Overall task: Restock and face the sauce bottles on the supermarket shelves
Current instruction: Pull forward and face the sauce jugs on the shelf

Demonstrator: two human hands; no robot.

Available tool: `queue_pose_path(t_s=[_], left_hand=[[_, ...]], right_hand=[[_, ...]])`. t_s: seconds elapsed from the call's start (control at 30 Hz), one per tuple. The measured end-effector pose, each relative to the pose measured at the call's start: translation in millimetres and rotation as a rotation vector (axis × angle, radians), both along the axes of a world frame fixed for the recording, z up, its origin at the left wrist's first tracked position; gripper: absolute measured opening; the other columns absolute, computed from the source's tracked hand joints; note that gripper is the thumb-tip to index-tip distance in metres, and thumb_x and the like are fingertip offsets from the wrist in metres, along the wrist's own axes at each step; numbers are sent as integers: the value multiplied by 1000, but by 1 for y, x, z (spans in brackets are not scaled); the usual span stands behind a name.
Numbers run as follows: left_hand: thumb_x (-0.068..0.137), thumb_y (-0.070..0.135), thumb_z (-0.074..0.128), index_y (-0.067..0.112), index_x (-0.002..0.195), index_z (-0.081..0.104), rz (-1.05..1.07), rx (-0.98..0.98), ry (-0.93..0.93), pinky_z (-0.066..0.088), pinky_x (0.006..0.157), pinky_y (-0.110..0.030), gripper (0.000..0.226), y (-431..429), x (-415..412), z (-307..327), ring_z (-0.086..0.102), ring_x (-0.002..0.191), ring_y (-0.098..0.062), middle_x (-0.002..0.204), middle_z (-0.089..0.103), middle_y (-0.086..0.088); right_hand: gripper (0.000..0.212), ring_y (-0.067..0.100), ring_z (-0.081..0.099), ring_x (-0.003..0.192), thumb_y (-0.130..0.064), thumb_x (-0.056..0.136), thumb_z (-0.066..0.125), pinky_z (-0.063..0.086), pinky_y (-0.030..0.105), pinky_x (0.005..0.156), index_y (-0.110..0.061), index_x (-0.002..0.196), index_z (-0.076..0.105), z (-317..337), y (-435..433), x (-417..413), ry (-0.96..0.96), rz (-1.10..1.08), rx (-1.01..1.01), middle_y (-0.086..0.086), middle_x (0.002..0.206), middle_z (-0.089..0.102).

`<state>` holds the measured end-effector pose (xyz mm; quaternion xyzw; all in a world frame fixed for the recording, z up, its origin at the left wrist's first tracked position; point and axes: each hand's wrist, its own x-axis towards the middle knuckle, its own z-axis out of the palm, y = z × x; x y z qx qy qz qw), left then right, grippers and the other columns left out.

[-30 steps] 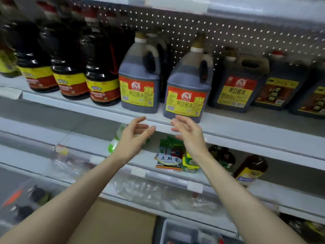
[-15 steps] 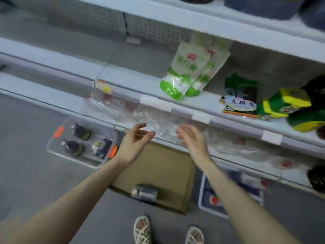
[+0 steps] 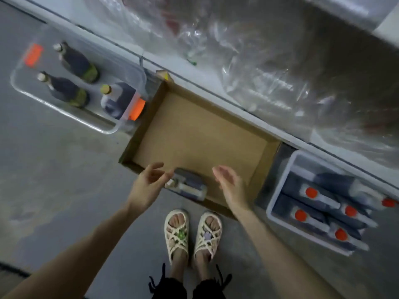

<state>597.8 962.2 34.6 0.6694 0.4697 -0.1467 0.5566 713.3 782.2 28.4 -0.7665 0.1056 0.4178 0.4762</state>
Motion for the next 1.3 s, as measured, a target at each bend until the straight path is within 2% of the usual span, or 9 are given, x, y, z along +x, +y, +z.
queue_pose_path(t_s=[0.07, 0.17, 0.33, 0.43, 0.6, 0.77, 0.97, 1.13, 1.3], left_hand=[[90, 38, 62, 16, 129, 52, -17, -12, 43, 44, 69, -15, 47, -4, -16, -36, 60, 95, -9, 104, 62, 4], [86, 54, 60, 20, 132, 50, -63, -28, 61, 46, 80, -24, 58, -10, -34, -80, 57, 105, -12, 116, 59, 5], [78, 61, 46, 30, 144, 36, -224, -36, 36, 34, 105, -28, 74, -17, -41, -127, 35, 122, -1, 138, 37, 14], [79, 59, 45, 34, 146, 31, -280, -62, 5, 28, 106, -24, 73, -18, -39, -148, 32, 131, -5, 149, 32, 10], [81, 55, 48, 30, 147, 31, -249, -97, -36, 35, 109, -30, 72, -13, -39, -174, 36, 133, -10, 148, 36, 4], [82, 54, 49, 30, 143, 38, -262, -123, -86, 32, 114, -37, 66, -6, -30, -183, 36, 135, -11, 148, 39, 4], [85, 62, 51, 29, 121, 51, -196, -179, -142, 50, 89, -27, 49, 1, 21, -187, 56, 102, -7, 114, 55, 5], [85, 49, 51, 17, 104, 52, -120, -212, -215, 53, 70, -21, 37, 4, 60, -206, 64, 81, -2, 95, 62, 4], [96, 40, 48, 24, 98, 49, -115, -110, -273, 55, 70, -24, 16, 5, 84, -236, 65, 81, -9, 94, 63, 2]], right_hand=[[24, 1, 56, 91, -28, 93, 61, 43, 1, 69, -17, 113, 60, -31, -8, -15, 64, 17, -10, -10, 100, 61], [36, -4, 55, 93, -26, 93, 61, 43, 1, 70, -11, 125, 57, -77, -23, -36, 101, 42, -35, -5, 110, 60], [42, -25, 50, 84, -29, 91, 63, 38, -4, 67, -20, 131, 54, -129, -38, -54, 99, 112, -25, -24, 104, 53], [54, -12, 50, 110, -32, 86, 69, 39, -3, 76, -25, 136, 51, -148, -40, -62, 151, 143, 50, -13, 132, 52], [66, 5, 31, 141, -65, 62, 76, 35, 33, 113, -60, 122, 48, -170, -42, -83, 145, 127, 145, -9, 156, 29], [60, 4, 27, 142, -50, 73, 71, 32, 39, 116, -58, 126, 43, -181, -33, -79, 47, 90, 158, -8, 157, 26], [54, 2, 52, 118, -27, 86, 67, 47, 9, 87, -28, 136, 47, -201, -24, -31, -22, 77, 155, -8, 132, 52], [52, 0, 61, 93, -52, 83, 55, 51, 13, 63, -27, 128, 49, -222, -11, 4, -28, 49, 116, -7, 115, 59], [19, 1, 64, 74, -45, 94, 49, 52, 18, 57, -36, 110, 42, -244, 7, 24, -35, -86, 125, -12, 95, 59]])
